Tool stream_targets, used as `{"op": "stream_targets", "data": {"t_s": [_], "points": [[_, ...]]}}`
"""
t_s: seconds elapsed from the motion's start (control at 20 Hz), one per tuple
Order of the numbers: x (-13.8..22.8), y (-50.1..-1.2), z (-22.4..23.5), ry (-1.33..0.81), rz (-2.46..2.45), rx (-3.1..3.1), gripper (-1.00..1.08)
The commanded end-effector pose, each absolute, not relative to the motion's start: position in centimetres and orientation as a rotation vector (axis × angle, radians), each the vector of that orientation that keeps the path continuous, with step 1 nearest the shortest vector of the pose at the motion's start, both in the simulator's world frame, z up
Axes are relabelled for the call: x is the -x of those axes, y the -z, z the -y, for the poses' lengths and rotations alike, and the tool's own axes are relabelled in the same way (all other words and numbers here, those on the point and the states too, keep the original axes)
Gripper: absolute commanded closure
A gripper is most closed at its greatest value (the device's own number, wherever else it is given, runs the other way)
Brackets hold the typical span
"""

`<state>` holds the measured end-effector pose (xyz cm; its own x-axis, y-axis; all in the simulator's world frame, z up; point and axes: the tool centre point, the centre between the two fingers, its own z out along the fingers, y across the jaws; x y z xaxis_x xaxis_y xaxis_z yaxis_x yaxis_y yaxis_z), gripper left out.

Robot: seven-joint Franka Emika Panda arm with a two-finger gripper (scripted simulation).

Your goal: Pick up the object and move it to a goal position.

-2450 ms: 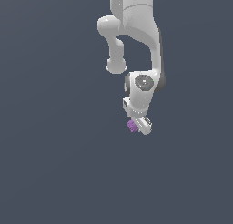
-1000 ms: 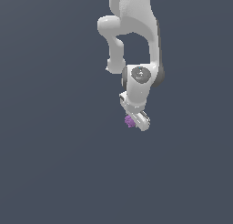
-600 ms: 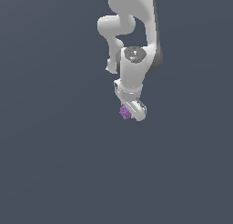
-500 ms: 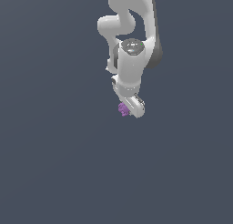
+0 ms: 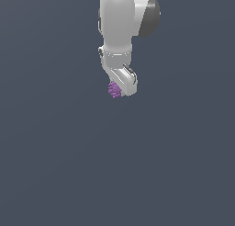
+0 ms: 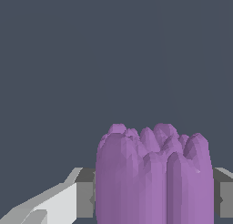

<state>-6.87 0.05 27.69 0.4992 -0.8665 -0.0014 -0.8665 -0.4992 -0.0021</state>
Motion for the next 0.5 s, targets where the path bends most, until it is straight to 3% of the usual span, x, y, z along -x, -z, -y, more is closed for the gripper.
{"op": "stream_targets", "data": {"t_s": [0.0, 0.45], "points": [[7.3, -30.4, 1.1, -0.001, -1.571, 2.719, 1.08], [8.4, -38.8, 4.5, -0.001, -1.572, 2.719, 1.08]]}}
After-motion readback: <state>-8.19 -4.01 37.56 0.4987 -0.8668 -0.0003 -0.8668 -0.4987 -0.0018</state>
